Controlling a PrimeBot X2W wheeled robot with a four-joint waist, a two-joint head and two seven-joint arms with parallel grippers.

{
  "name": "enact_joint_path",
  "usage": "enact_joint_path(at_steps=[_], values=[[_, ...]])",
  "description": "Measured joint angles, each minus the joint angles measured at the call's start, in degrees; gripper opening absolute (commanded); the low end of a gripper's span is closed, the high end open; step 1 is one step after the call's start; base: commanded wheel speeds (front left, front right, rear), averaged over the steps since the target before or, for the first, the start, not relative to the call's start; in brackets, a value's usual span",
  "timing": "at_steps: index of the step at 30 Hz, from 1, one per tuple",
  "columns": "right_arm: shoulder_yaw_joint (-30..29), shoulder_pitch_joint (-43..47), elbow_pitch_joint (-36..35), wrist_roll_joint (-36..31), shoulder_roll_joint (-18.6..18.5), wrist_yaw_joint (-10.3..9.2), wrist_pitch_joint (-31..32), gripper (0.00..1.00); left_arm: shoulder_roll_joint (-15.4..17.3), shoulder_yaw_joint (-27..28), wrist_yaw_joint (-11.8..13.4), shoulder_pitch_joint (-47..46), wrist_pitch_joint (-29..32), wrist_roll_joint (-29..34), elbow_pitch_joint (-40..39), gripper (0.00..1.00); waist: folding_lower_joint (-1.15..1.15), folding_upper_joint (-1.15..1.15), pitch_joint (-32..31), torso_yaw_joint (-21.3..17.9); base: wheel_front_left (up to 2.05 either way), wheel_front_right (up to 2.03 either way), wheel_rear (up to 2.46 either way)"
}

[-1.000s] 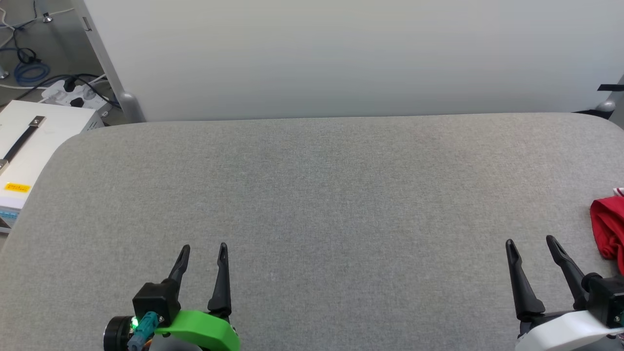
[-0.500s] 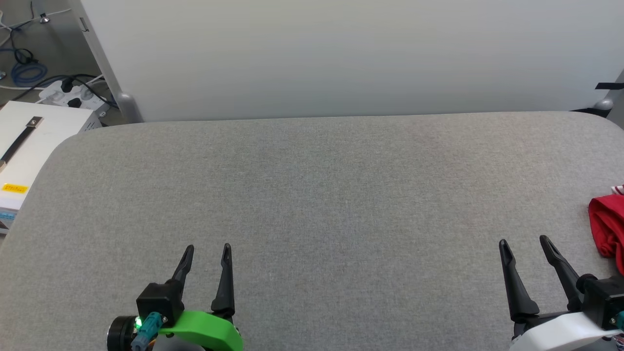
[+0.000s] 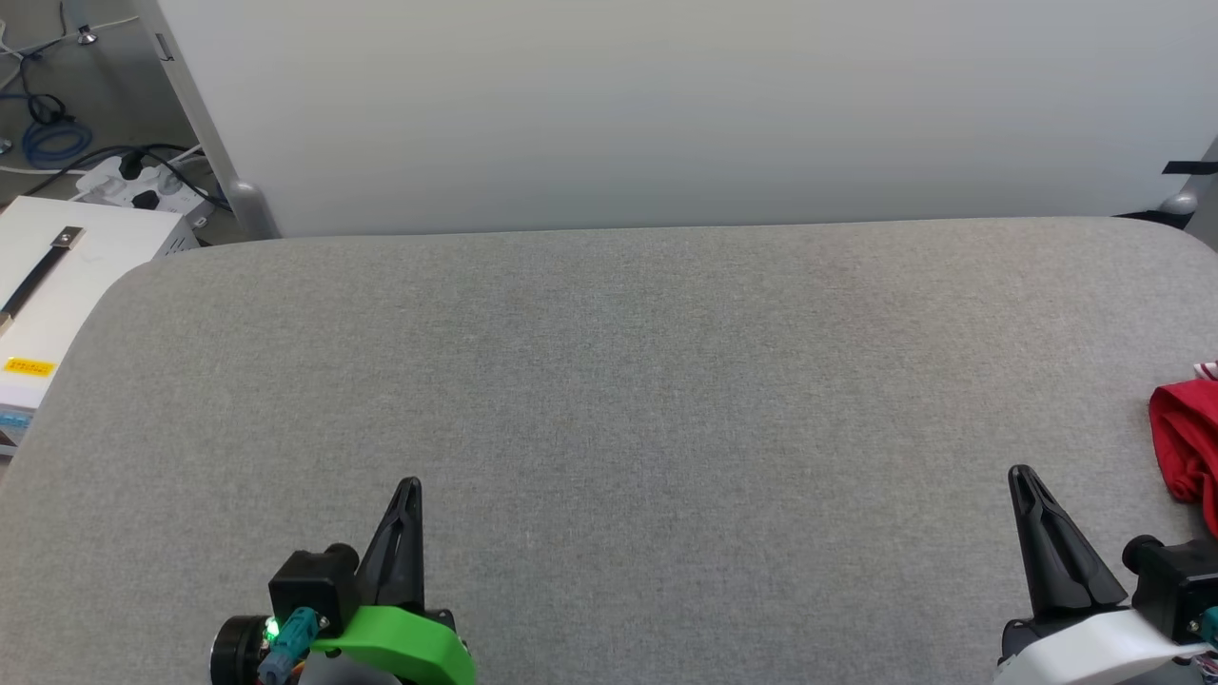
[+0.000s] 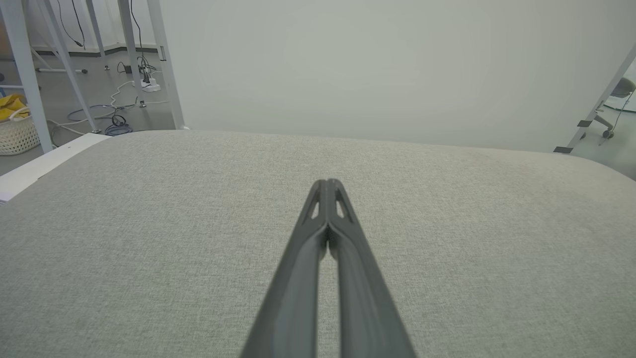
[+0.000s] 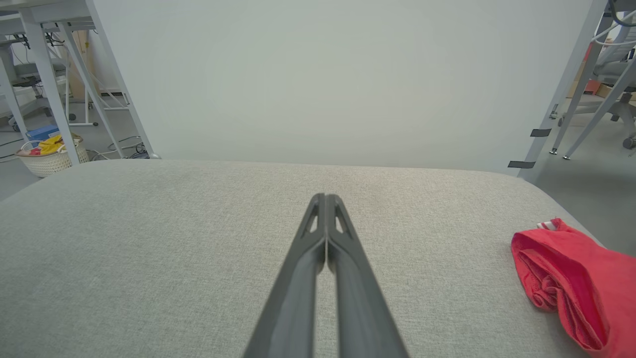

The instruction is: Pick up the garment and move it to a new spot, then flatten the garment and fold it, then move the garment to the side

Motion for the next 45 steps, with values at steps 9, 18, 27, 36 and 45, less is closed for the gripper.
enact_joint_path(at_steps=[9,18,27,36,45], values=[[0.0,-0.2,1.1,-0.5,0.0,0.00,0.0,0.00,-0.2,0.9,-0.1,0.0,0.9,1.3,-0.4,0.00,0.00,0.00,0.1,0.1,0.00,0.00,0.00],[0.1,-1.2,2.2,-1.0,0.3,0.00,0.0,0.00,-0.7,1.7,-0.4,0.0,2.0,2.3,-1.2,0.00,0.00,0.00,0.2,0.2,0.00,0.00,0.00],[0.2,-1.7,3.3,-1.6,0.5,0.00,0.0,0.00,-1.3,2.6,-0.6,0.0,3.1,3.8,-1.8,0.00,0.00,0.00,0.2,0.3,0.00,0.00,0.00],[0.2,-2.5,4.3,-2.2,0.7,0.00,0.0,0.00,-1.7,3.5,-0.9,0.0,4.1,5.0,-2.3,0.00,0.00,0.00,0.3,0.3,0.00,0.00,0.00],[0.3,-3.6,5.5,-3.1,0.9,0.00,0.0,0.00,-2.0,4.4,-1.2,-0.1,5.2,6.1,-3.0,0.00,0.00,0.00,0.4,0.4,0.00,0.00,0.00]])
